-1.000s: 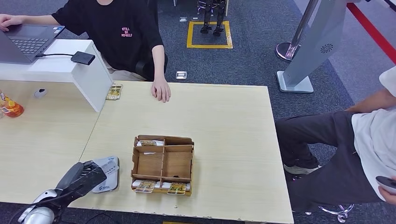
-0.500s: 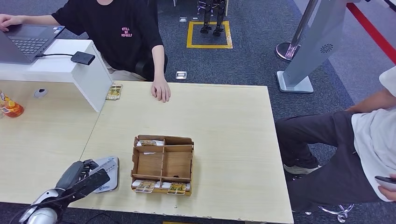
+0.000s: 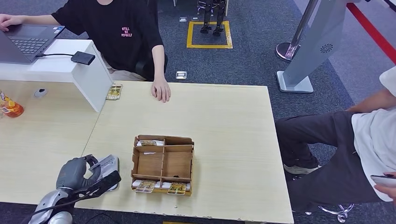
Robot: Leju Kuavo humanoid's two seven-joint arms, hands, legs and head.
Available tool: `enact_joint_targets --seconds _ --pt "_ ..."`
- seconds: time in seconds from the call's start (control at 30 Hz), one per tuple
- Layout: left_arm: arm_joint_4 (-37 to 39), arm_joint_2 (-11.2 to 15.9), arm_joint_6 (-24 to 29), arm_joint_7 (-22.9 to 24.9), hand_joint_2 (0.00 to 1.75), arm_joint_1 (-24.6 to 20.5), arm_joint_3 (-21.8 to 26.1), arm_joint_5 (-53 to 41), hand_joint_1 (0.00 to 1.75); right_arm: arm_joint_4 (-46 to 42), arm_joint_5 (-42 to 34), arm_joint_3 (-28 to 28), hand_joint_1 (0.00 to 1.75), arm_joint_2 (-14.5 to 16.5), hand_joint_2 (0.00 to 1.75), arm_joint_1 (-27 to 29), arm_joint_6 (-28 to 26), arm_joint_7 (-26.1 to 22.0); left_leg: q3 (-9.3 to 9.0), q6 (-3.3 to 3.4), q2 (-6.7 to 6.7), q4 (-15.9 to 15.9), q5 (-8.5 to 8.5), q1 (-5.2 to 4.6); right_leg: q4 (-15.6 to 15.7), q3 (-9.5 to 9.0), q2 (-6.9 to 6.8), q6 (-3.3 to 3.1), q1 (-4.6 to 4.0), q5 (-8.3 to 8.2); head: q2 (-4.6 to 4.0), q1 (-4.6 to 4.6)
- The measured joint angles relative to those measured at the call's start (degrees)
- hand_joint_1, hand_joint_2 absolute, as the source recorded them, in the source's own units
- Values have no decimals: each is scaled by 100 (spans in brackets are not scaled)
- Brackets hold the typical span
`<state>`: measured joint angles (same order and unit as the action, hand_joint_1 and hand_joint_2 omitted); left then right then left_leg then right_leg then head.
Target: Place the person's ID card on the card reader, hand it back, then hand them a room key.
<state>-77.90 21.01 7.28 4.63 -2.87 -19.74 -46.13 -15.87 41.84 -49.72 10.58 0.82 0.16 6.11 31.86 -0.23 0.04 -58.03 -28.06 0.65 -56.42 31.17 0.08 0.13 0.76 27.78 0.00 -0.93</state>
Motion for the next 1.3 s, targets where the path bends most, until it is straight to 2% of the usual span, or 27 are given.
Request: enact_joint_targets --seconds 0.2,0.5,0.67,0.87,1.1,1.3 --pt "-15 -338 429 -93 175 56 -22 -268 175 20 78 -154 0 16 0 -43 -15 -16 0 0 0 -1 0 0 0 0 0 0 0 -1 0 -1" --pt "-328 -689 1370 -526 175 163 -22 -159 175 10 230 -338 0 98 0 -40 -37 -108 1 0 0 -1 0 1 0 3 0 0 -1 0 0 -2" --pt "-542 -869 1679 -692 175 132 -22 -148 175 -11 329 -392 0 136 0 -40 -24 -132 0 0 0 -2 0 0 0 3 0 0 0 -1 0 -1" --pt "-632 -1154 1980 -823 175 -99 -139 -157 175 -13 460 -444 0 145 0 -46 -1 -204 0 0 -1 -4 0 0 1 2 0 3 0 -4 0 -2" --pt "-629 -1523 2169 -842 175 -565 -516 -119 175 8 620 -454 0 144 0 -80 -3 -254 1 1 -1 -7 0 0 1 2 0 3 0 -6 0 -1" --pt "-618 -1664 2240 -822 175 -785 -709 -152 175 38 682 -462 0 144 0 -99 -3 -270 2 1 1 -7 0 0 0 6 2 3 0 -6 0 -2"
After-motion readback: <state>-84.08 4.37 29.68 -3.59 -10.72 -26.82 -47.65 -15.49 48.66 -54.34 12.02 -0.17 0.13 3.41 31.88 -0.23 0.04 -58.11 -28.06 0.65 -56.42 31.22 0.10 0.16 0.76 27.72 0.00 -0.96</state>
